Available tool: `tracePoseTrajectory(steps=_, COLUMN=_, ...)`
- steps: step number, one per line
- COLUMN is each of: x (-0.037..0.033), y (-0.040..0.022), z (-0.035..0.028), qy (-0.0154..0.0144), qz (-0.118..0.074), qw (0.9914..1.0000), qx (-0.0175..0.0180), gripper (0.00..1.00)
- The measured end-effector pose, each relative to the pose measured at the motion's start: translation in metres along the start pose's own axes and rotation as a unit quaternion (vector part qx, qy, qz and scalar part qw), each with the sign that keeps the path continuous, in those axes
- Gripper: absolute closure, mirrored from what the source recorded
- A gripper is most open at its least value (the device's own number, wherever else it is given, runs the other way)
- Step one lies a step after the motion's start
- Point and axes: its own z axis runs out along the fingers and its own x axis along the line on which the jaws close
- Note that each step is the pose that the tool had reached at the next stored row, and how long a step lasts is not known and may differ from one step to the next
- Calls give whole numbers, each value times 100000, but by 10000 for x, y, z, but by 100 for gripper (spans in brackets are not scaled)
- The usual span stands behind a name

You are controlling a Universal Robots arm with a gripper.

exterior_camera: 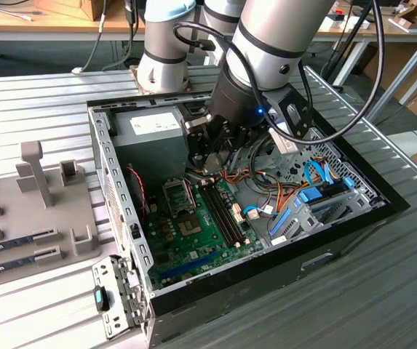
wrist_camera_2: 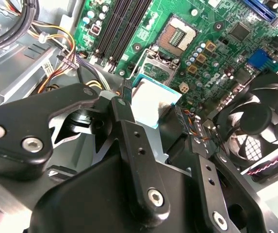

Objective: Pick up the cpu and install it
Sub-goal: 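Pick up the cpu and move it towards the insertion slot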

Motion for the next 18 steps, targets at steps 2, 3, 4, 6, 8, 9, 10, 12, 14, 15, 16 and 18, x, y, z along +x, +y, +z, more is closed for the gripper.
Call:
tracePoseTrajectory(steps=2, x=0, y=-1, z=6, qy=-1, qz=2, qw=100000, qx=2, gripper=53)
tracePoseTrajectory(steps=3, x=0, y=-1, z=9, qy=-1, qz=1, qw=100000, qx=2, gripper=53)
tracePoseTrajectory(steps=4, x=-1, y=-2, z=12, qy=-3, qz=0, qw=100000, qx=2, gripper=53)
tracePoseTrajectory(steps=6, x=-1, y=-3, z=18, qy=1, qz=0, qw=100000, qx=5, gripper=53)
tracePoseTrajectory(steps=8, x=-1, y=-5, z=29, qy=1, qz=-2, qw=100000, qx=5, gripper=53)
tracePoseTrajectory(steps=9, x=-1, y=-5, z=32, qy=-1, qz=0, qw=100000, qx=4, gripper=53)
tracePoseTrajectory(steps=10, x=-1, y=-6, z=36, qy=-1, qz=0, qw=100000, qx=3, gripper=53)
tracePoseTrajectory(steps=12, x=-1, y=-7, z=42, qy=0, qz=0, qw=100000, qx=3, gripper=53)
tracePoseTrajectory(steps=14, x=-2, y=-8, z=50, qy=0, qz=1, qw=100000, qx=7, gripper=53)
tracePoseTrajectory(steps=15, x=-2, y=-9, z=54, qy=-1, qz=1, qw=100000, qx=5, gripper=53)
tracePoseTrajectory(steps=16, x=-2, y=-10, z=58, qy=-1, qz=3, qw=100000, qx=9, gripper=53)
tracePoseTrajectory(steps=18, x=-2, y=-11, z=66, qy=-1, qz=0, qw=100000, qx=6, gripper=53)
